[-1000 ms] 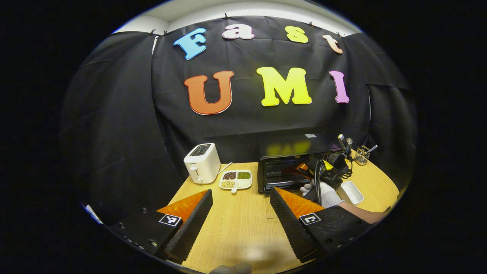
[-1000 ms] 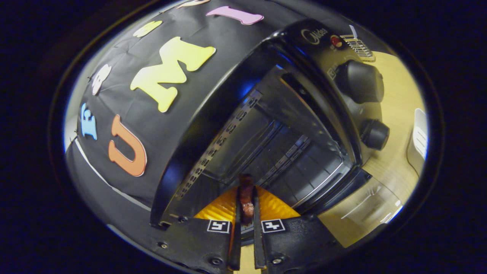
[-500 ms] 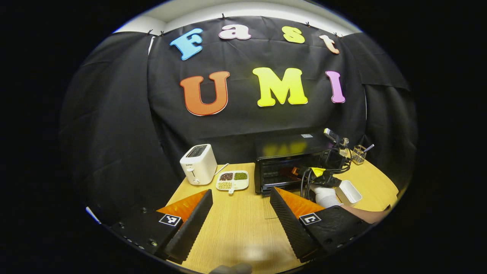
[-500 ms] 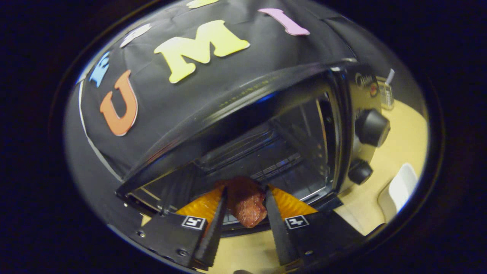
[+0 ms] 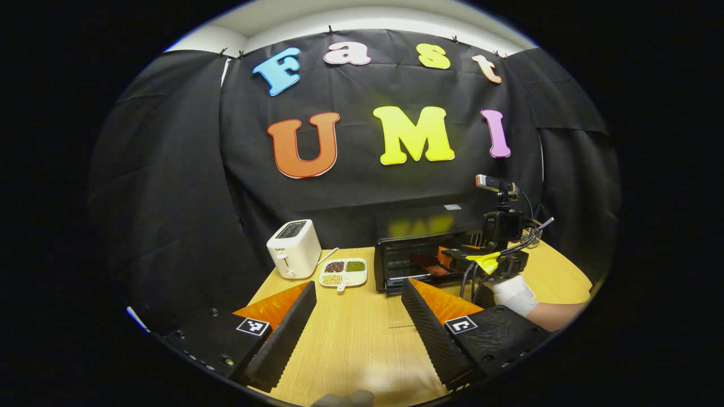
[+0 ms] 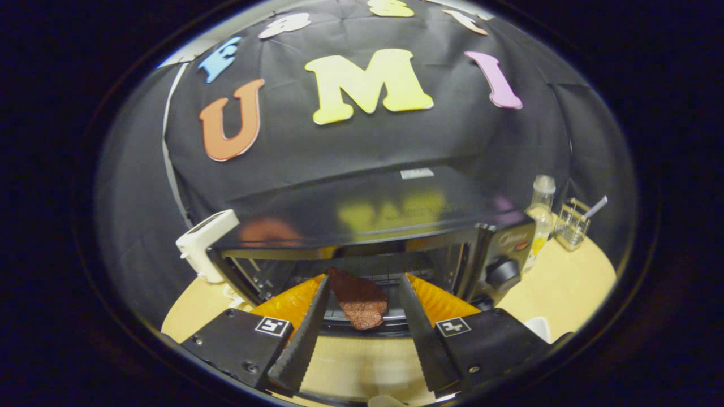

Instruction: Open the electric oven with the left hand, put the food in, and close the electric oven.

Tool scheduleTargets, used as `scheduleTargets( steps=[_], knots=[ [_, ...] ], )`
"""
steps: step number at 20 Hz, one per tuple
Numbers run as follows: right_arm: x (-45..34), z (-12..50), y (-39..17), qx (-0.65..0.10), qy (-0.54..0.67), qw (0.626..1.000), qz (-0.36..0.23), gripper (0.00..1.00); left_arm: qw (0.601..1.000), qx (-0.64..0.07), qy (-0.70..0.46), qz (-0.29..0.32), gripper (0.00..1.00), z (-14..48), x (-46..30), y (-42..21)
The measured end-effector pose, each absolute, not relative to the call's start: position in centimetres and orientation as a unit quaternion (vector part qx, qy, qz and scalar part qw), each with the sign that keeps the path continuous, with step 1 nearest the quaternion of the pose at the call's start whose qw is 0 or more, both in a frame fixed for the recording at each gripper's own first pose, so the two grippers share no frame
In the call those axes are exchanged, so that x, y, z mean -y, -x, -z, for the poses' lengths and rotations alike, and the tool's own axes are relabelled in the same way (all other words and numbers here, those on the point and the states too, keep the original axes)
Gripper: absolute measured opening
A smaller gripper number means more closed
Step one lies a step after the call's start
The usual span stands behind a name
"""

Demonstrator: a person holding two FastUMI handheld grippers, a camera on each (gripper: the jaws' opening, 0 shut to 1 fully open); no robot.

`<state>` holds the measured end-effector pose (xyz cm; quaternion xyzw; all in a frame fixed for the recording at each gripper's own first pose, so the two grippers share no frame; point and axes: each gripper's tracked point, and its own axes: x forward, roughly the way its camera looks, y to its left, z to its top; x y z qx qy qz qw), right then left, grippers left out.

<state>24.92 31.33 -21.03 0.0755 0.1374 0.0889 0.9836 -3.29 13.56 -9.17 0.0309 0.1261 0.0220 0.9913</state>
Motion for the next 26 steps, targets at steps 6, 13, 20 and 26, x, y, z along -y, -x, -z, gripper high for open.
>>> scheduleTargets(
  steps=[6,13,20,26],
  knots=[
    [-25.4,11.5,-16.7,-0.084,-0.040,0.987,-0.130,1.00,0.995,-0.091,-0.027,-0.017,0.96,6.6,-10.9,3.7],
    [-13.1,6.6,-9.2,-0.068,-0.005,0.992,-0.105,0.99,0.996,-0.085,-0.017,-0.019,0.97,7.0,-5.8,3.5],
    [-2.3,7.2,-5.7,-0.094,-0.004,0.989,-0.115,0.99,0.987,-0.146,0.006,-0.065,0.97,11.9,-0.9,3.8],
    [3.6,9.1,-3.8,-0.120,-0.013,0.987,-0.105,1.00,0.974,-0.216,0.007,-0.074,0.97,19.0,1.7,4.9]
  ],
)
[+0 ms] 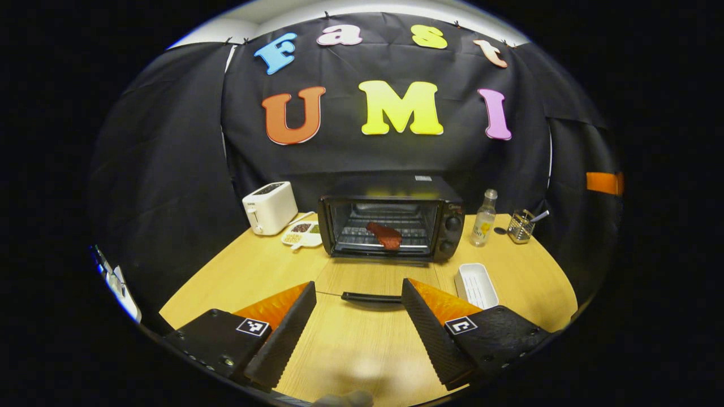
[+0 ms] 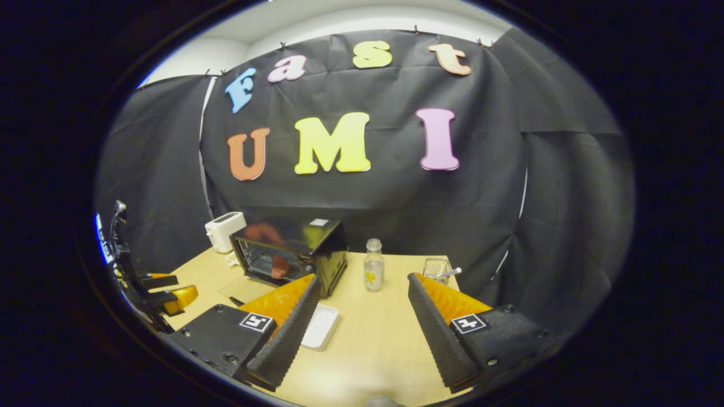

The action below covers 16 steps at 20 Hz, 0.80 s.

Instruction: Open the electric oven with the left hand, put the food in, and close the electric oven.

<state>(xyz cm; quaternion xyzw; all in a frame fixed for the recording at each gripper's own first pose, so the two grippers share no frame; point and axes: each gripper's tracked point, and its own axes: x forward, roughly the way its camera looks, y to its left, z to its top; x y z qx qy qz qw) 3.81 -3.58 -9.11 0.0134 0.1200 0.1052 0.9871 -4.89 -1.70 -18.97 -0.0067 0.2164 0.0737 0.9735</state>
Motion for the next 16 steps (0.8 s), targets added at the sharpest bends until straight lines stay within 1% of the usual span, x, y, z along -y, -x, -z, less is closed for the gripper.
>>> scheduleTargets(
  steps=[3,8,16],
  knots=[
    [4.8,9.6,-2.7,-0.128,-0.014,0.988,-0.087,0.99,0.968,-0.244,0.008,-0.064,0.97,22.3,2.3,4.6],
    [5.6,9.0,-0.9,-0.142,-0.010,0.989,-0.043,1.00,0.960,-0.279,0.015,-0.013,0.97,27.6,3.8,2.4],
    [4.8,7.4,1.5,-0.148,-0.041,0.988,0.033,1.00,0.954,-0.298,0.020,0.038,0.98,32.8,3.4,-2.5]
  ],
)
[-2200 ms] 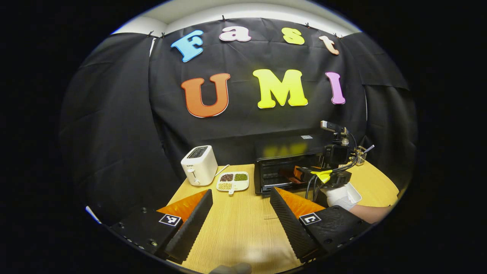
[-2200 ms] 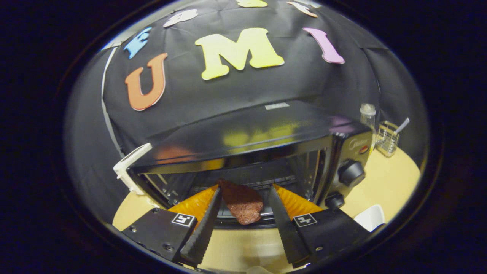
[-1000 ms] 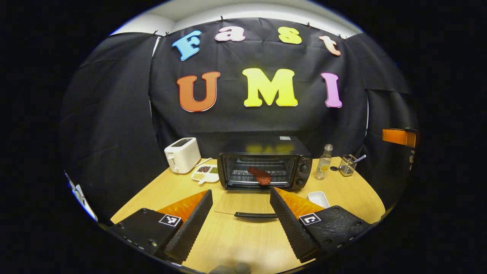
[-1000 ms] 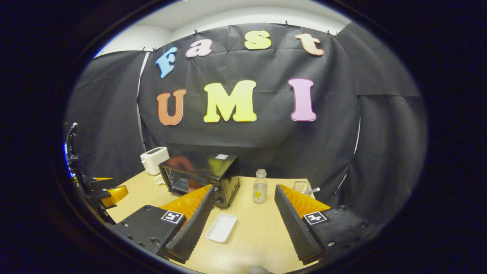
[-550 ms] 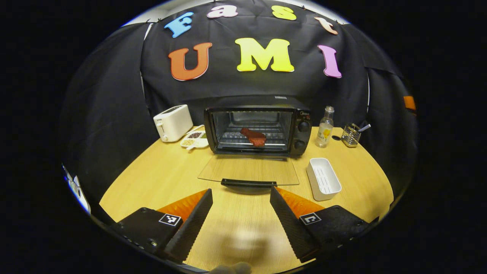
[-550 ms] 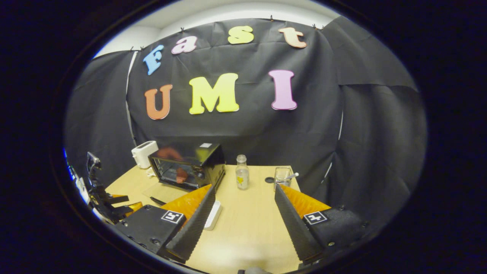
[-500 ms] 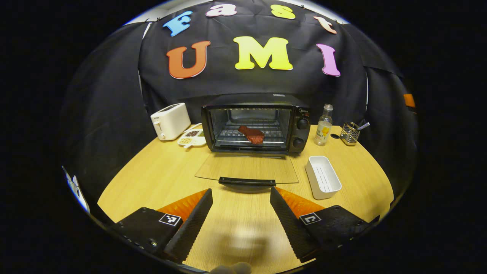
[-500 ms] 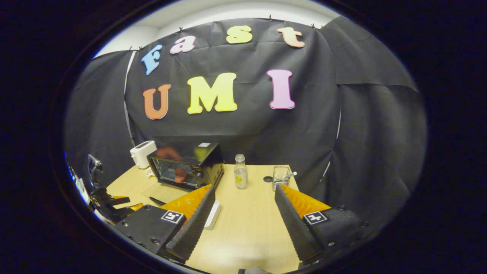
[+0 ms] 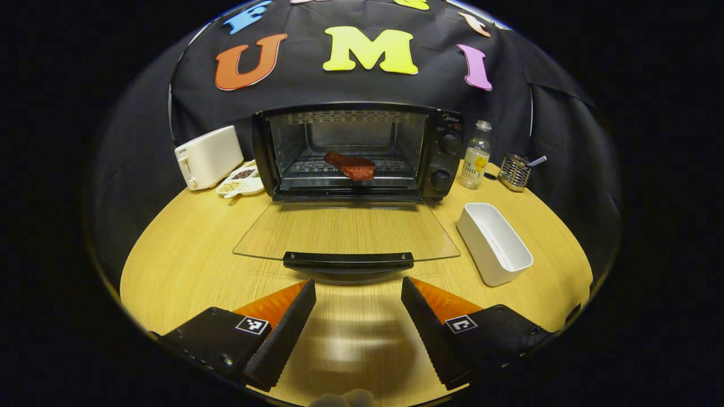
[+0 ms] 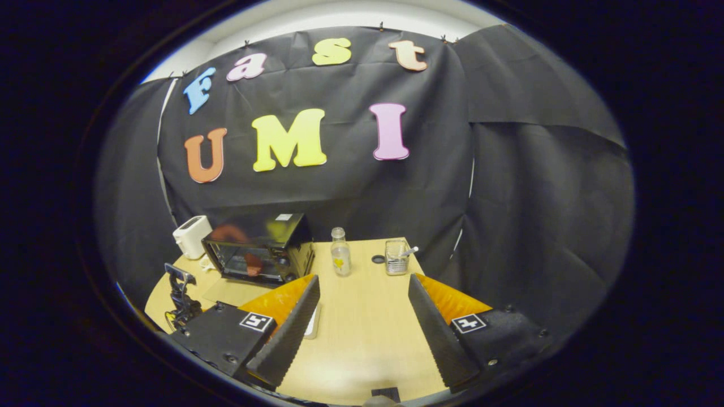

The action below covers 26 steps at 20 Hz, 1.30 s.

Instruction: Open the electric oven with the left hand, put the food in, and close the electric oven.

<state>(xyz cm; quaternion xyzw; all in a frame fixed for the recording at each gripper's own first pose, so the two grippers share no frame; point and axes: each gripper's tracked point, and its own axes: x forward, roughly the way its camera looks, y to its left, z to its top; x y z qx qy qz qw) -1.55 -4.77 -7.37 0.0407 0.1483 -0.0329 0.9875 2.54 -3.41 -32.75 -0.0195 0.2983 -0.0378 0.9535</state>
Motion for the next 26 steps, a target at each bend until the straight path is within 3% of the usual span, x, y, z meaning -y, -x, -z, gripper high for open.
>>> scheduleTargets(
  steps=[8,26],
  knots=[
    [4.8,7.2,3.5,-0.150,-0.048,0.984,0.079,1.00,0.947,-0.319,0.018,0.046,0.98,35.3,2.5,-3.7],
    [2.8,7.1,3.4,-0.140,-0.077,0.985,0.062,1.00,0.955,-0.289,0.009,0.058,0.98,31.9,2.2,-4.3]
  ],
)
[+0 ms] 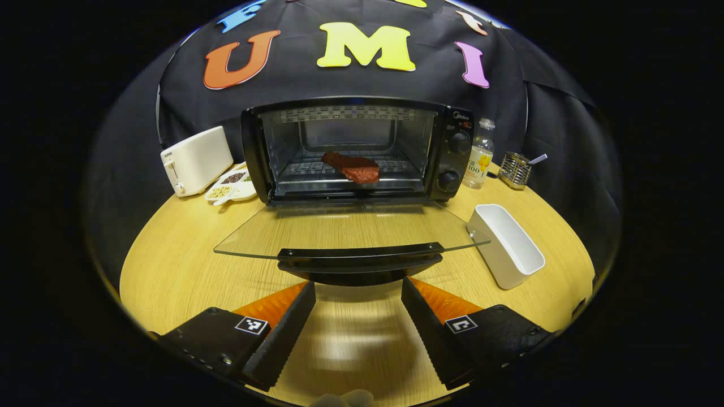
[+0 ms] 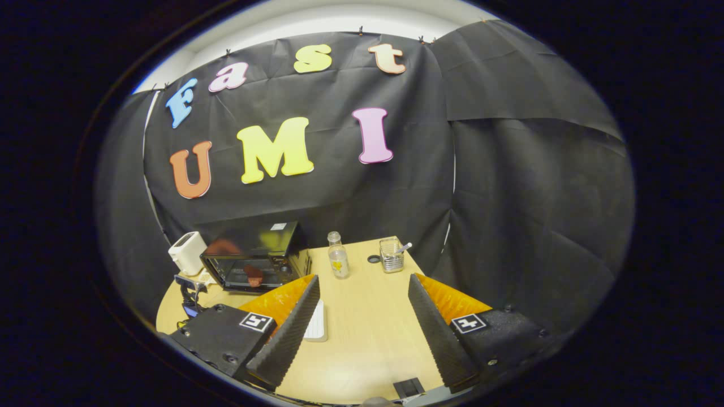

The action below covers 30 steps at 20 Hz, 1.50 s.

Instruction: Open the electric oven with the left hand, put the food in, and close the electric oven.

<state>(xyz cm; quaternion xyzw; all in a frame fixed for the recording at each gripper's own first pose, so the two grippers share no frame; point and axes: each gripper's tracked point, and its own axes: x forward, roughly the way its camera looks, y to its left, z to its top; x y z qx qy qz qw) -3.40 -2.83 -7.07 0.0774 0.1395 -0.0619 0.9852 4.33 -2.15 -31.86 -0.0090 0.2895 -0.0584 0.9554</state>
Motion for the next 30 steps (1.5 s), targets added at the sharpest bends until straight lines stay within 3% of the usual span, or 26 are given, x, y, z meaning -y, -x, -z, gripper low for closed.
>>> scheduleTargets(
  steps=[18,30],
  knots=[
    [4.1,7.8,4.5,-0.130,-0.134,0.980,0.075,0.97,0.977,-0.204,-0.014,0.059,0.98,22.3,0.7,-11.4],
    [3.7,6.9,5.1,-0.119,-0.114,0.983,0.077,0.97,0.979,-0.198,0.002,0.055,0.98,21.1,1.0,-12.7]
  ],
)
